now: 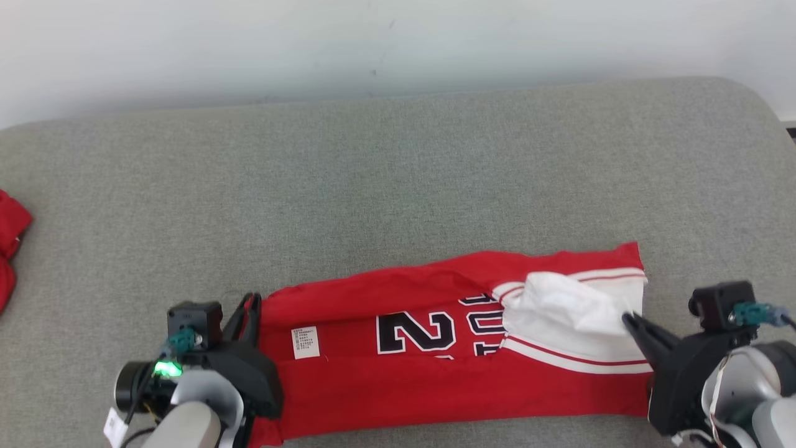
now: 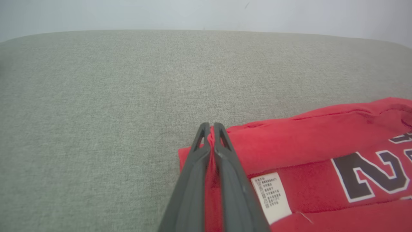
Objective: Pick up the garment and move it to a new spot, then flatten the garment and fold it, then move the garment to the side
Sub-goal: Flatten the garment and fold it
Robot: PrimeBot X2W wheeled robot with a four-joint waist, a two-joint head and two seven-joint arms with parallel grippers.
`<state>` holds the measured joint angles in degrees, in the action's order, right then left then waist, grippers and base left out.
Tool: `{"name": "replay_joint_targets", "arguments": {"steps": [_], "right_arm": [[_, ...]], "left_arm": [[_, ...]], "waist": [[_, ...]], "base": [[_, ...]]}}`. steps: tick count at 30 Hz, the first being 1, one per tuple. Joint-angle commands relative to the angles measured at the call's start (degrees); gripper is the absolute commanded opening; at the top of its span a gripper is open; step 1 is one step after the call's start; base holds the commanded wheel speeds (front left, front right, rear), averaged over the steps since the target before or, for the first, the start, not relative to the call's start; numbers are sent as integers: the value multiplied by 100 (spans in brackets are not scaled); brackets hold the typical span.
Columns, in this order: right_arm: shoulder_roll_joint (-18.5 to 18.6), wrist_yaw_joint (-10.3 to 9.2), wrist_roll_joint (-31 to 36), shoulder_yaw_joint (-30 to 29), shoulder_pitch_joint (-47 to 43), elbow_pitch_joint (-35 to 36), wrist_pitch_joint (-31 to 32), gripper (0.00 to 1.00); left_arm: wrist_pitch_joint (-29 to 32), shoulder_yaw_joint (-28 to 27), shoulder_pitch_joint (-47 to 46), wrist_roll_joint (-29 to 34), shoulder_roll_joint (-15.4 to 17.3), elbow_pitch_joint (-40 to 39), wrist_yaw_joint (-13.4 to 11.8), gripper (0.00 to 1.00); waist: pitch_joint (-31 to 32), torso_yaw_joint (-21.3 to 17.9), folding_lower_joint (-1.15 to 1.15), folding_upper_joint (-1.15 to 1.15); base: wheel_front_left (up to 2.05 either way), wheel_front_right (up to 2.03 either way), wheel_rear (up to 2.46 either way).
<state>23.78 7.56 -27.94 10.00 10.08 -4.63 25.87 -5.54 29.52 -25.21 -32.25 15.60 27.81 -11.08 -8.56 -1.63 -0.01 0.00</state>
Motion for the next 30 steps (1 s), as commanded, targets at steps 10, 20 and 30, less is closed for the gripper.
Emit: {"name": "replay_joint_targets", "arguments": {"steps": [10, 20, 30], "right_arm": [[116, -15, 346, 22, -797, 404, 625, 44], [-192, -15, 304, -268, -893, 482, 474, 100], [-660, -15, 250, -1012, -424, -4, 664, 100]], "left_arm": [[-301, -45, 471, -162, -53, 151, -49, 100], [-914, -560, 1026, -458, -169, -163, -25, 100], [-958, -1964, 2000, 441, -545, -1685, 568, 100]], "waist": [[276, 15, 1, 0], [531, -1, 1, 0], [668, 113, 1, 0]], "base": [[0, 0, 0], [0, 0, 0], [0, 0, 0]]}}
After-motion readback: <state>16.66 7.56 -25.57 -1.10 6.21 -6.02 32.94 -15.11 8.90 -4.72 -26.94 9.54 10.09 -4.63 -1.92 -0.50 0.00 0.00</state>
